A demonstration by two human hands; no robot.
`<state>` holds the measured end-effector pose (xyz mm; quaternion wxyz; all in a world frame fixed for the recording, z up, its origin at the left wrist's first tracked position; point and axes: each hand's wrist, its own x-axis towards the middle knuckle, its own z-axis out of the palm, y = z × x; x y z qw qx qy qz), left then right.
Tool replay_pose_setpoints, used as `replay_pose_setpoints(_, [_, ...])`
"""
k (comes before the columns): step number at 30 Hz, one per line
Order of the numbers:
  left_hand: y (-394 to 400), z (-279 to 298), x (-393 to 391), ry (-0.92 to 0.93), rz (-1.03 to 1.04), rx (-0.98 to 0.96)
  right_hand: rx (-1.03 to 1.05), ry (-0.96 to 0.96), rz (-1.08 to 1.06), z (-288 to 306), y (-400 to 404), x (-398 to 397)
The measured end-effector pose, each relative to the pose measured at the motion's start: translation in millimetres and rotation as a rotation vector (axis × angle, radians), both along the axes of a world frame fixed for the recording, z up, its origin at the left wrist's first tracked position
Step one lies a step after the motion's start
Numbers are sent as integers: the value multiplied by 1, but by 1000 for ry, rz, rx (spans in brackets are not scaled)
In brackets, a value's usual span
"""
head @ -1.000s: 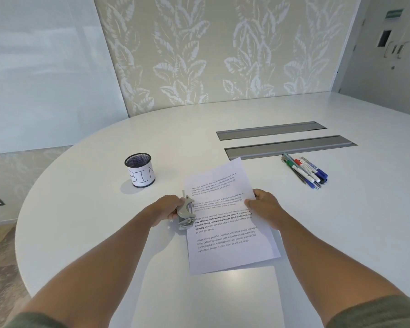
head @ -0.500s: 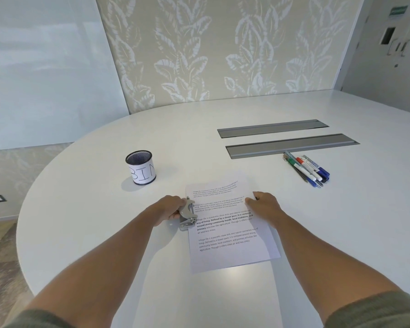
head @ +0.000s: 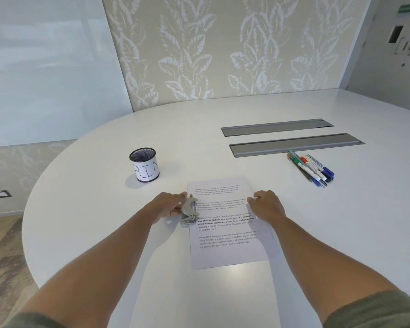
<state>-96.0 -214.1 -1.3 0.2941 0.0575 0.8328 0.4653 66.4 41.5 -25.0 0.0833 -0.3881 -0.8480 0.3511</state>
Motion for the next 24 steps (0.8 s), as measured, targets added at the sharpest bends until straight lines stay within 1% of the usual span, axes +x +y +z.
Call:
replay_pose_setpoints(3, [1,-1,1,-22,-10,19,52,31,-42,-6,-4,-1])
replay_pose_setpoints(6, [0,-2,1,-9,-8,13,217,37,-58,-14,-15,0])
replay_pose_setpoints(9, [-1,-4,3,-4,1,10,393,21,12,-24,-28,1])
replay_pose_setpoints(12, [-1,-3,4,-12,4,23,500,-32,88,-32,-39,1])
replay_pose_setpoints(19, [2,-4,5,-7,33,6,499,-47,203,-34,-46,3])
replay_pose_setpoints(24, [3,-1,7,-46,65,-3,486,-72,227,-35,-46,4])
